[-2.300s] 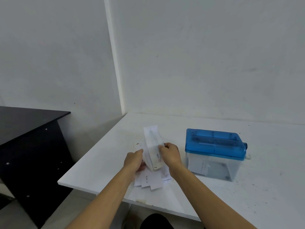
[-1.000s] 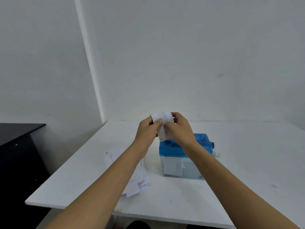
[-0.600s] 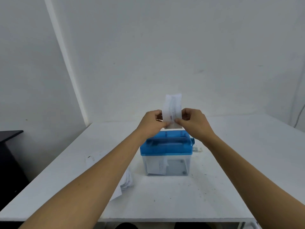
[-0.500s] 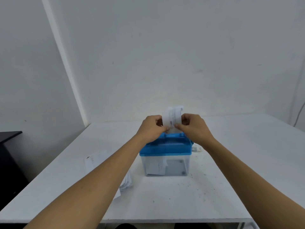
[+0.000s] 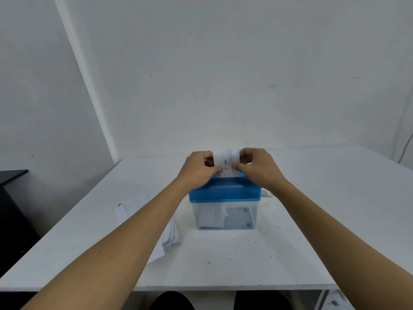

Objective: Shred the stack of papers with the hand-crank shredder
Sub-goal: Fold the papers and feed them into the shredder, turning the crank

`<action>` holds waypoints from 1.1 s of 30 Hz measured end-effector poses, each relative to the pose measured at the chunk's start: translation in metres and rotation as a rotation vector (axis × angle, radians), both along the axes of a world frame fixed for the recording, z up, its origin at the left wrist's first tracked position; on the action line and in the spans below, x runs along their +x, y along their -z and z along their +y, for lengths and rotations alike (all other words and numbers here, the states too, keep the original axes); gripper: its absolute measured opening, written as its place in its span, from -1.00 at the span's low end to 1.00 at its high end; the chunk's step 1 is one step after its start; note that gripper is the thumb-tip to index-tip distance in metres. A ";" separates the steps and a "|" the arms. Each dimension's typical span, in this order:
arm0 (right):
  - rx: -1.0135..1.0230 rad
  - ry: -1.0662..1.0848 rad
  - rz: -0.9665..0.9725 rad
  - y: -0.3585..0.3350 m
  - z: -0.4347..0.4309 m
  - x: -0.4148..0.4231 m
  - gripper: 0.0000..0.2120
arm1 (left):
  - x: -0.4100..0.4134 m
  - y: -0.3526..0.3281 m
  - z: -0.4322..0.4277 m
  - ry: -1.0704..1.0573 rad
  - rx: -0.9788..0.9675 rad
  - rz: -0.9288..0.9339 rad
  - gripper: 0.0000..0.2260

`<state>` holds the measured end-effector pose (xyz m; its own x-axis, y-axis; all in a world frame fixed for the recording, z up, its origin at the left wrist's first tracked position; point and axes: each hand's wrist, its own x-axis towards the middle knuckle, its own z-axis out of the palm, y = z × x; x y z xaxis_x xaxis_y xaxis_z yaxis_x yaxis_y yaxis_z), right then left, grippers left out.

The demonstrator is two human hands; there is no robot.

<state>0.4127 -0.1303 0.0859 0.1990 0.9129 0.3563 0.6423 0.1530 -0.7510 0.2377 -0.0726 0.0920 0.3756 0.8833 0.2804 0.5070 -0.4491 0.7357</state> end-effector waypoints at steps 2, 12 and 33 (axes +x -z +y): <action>0.010 -0.019 -0.033 -0.003 0.002 -0.005 -0.93 | -0.009 -0.001 0.001 -0.019 0.012 -0.003 -0.84; -0.053 -0.016 -0.138 0.002 0.013 -0.026 -0.91 | -0.037 0.001 0.000 -0.027 -0.051 0.053 -0.71; 0.035 0.020 0.018 0.087 -0.055 0.024 -0.50 | -0.015 0.043 -0.010 -0.085 -0.123 -0.179 -0.69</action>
<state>0.4362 -0.1857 -0.0012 0.2240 0.8958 0.3839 0.6323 0.1661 -0.7567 0.2231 -0.0827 0.0491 0.2522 0.9413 0.2244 0.3953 -0.3119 0.8640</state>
